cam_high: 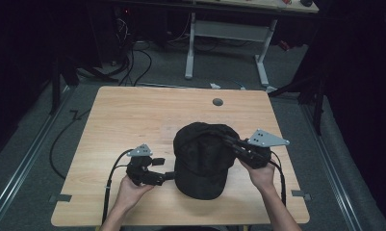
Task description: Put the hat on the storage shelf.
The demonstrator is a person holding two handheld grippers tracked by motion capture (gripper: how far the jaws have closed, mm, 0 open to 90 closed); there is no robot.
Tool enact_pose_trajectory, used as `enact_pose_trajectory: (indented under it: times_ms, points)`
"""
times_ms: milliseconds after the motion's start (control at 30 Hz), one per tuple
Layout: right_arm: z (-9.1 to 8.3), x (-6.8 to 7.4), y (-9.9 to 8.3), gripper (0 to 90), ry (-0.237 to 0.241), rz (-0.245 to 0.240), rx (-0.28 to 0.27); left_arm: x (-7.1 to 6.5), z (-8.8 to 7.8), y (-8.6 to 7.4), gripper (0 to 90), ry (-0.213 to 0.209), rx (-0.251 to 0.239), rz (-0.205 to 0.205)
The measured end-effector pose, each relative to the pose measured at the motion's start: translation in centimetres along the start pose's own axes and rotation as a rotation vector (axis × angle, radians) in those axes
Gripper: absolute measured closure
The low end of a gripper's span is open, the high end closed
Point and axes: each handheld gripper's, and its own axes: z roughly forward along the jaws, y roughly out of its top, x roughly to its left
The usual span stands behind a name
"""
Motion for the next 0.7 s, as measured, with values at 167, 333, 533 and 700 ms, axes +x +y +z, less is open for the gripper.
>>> enact_pose_trajectory:
  times_ms: [167, 333, 533, 700]
  points:
    - [0.1, 0.1, 0.0, 86.3, 0.013, -0.013, -0.009, -0.3, 0.5, -0.1, 20.2, -0.017, 0.034, -0.005]
    - [0.2, 0.2, 0.1, 86.3, 0.028, -0.019, -0.021, -0.5, 1.1, -0.3, 20.3, -0.039, 0.076, -0.023]
    - [0.4, 0.3, 0.1, 86.3, 0.054, -0.023, -0.033, -0.8, 1.7, -0.4, 21.8, -0.068, 0.115, -0.04]
    - [0.5, 0.5, 0.4, 86.3, 0.077, -0.04, -0.052, -0.7, 1.9, -0.5, 24.7, -0.067, 0.134, -0.033]
